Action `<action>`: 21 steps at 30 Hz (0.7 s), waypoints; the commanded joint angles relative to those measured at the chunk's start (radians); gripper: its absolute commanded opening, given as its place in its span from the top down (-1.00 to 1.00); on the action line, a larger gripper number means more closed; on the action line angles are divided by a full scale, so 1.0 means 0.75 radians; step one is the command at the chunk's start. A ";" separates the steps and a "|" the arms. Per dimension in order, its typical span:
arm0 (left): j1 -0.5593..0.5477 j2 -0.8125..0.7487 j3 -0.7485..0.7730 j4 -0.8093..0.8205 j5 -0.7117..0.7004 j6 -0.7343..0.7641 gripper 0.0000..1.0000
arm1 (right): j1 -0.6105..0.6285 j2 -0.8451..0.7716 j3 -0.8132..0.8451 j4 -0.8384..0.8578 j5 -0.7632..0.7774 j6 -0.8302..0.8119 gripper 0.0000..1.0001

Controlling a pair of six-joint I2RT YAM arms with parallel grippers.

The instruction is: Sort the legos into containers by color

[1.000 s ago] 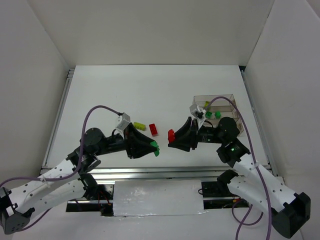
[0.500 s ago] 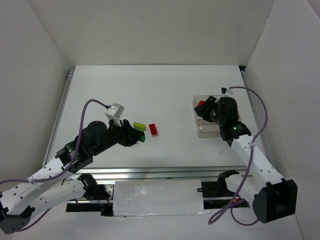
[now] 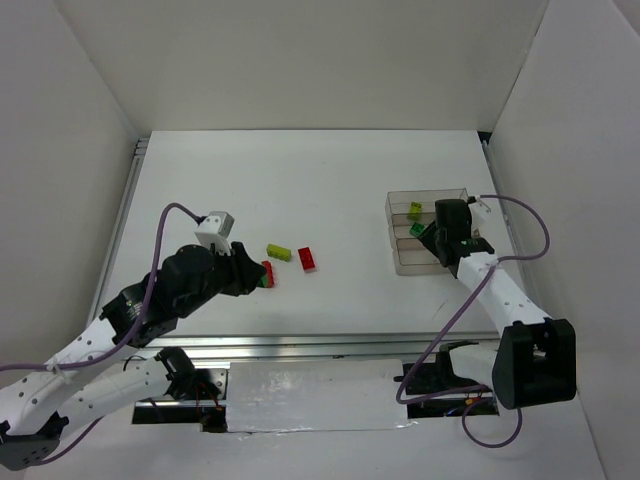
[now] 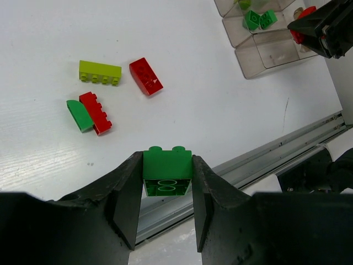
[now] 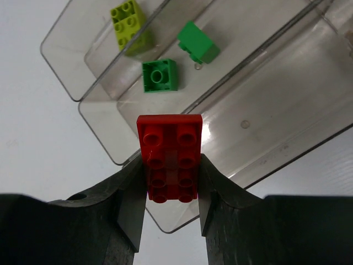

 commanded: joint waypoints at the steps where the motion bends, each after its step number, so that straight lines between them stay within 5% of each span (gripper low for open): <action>1: 0.003 -0.013 0.005 0.017 -0.017 0.012 1.00 | -0.007 -0.006 -0.037 0.018 0.064 0.048 0.83; 4: 0.001 -0.015 -0.001 0.029 -0.009 0.012 1.00 | -0.007 -0.022 -0.072 0.040 0.058 0.052 0.77; 6: 0.003 -0.009 -0.005 0.043 -0.001 0.012 1.00 | -0.009 -0.018 -0.082 0.042 0.066 0.056 0.53; 12: 0.003 0.024 -0.023 0.076 0.022 0.016 1.00 | -0.011 0.023 -0.089 0.069 0.034 0.036 0.44; 14: 0.001 0.036 -0.023 0.080 0.024 0.018 1.00 | -0.011 0.029 -0.095 0.073 0.040 0.036 -0.19; 17: 0.003 0.054 -0.021 0.092 0.034 0.022 1.00 | -0.011 0.029 -0.095 0.069 0.052 0.034 -0.54; 21: 0.003 0.073 -0.017 0.107 0.046 0.022 1.00 | -0.015 0.023 -0.076 0.059 0.040 0.015 -0.72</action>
